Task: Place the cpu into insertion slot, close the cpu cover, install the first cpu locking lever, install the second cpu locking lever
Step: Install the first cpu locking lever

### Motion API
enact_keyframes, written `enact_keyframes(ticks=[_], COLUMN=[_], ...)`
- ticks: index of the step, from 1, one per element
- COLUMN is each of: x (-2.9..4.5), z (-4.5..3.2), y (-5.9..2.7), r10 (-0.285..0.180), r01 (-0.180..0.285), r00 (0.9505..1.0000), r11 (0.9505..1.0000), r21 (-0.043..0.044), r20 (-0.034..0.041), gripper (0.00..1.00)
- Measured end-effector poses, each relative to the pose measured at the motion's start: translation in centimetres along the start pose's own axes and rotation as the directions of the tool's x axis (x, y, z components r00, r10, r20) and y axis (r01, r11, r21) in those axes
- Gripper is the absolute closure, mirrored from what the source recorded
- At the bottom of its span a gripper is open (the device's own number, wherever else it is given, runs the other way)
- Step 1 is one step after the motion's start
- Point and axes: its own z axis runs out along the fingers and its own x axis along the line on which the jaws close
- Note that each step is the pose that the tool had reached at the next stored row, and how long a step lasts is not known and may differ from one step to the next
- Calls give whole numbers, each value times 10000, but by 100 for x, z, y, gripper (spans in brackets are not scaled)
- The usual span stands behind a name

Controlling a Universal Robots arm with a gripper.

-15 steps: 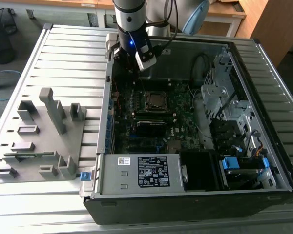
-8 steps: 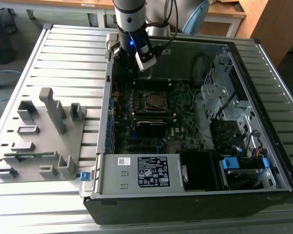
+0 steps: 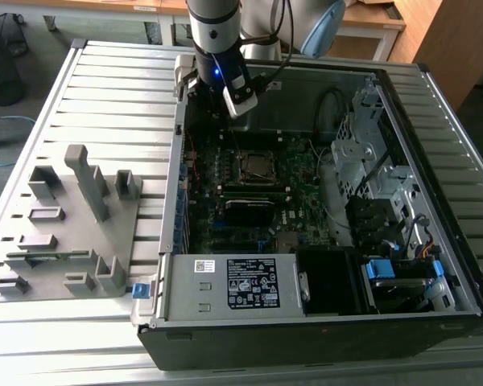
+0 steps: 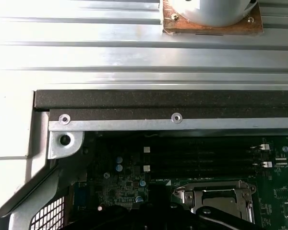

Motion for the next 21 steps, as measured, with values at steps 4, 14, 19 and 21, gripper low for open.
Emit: enact_keyframes(ticks=[4,14,19,21], x=[-18,-205,-328,-369], z=[3,22,34,38], y=[0,5,8,10], r10=[1,3,4,5], r01=[-1,-3,-4,-5], r00=[10000,10000,10000,10000], r11=[10000,10000,10000,10000], r21=[-15,-18,-18,-18], r20=[0,-4,-11,-12], gripper=[89,89,89,89])
